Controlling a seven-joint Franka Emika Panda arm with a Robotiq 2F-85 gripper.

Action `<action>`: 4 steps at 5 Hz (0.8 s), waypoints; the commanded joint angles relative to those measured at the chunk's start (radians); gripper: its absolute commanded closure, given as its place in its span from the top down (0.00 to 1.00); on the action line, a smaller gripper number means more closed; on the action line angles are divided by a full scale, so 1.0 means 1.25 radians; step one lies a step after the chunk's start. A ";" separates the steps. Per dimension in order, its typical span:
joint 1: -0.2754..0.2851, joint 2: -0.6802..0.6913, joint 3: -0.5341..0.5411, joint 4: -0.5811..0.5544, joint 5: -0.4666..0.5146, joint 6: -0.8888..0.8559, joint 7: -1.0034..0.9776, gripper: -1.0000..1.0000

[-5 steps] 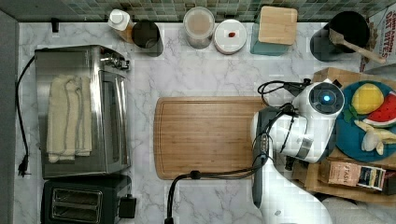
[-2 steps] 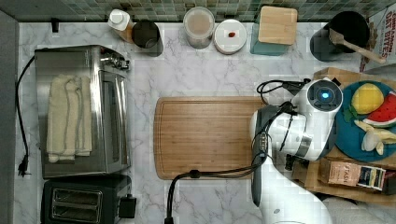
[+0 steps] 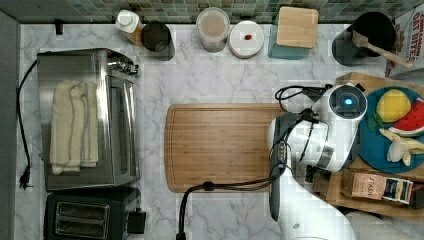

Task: Close the drawer.

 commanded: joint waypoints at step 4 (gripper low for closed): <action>-0.108 0.068 -0.125 0.065 -0.042 0.037 -0.026 0.00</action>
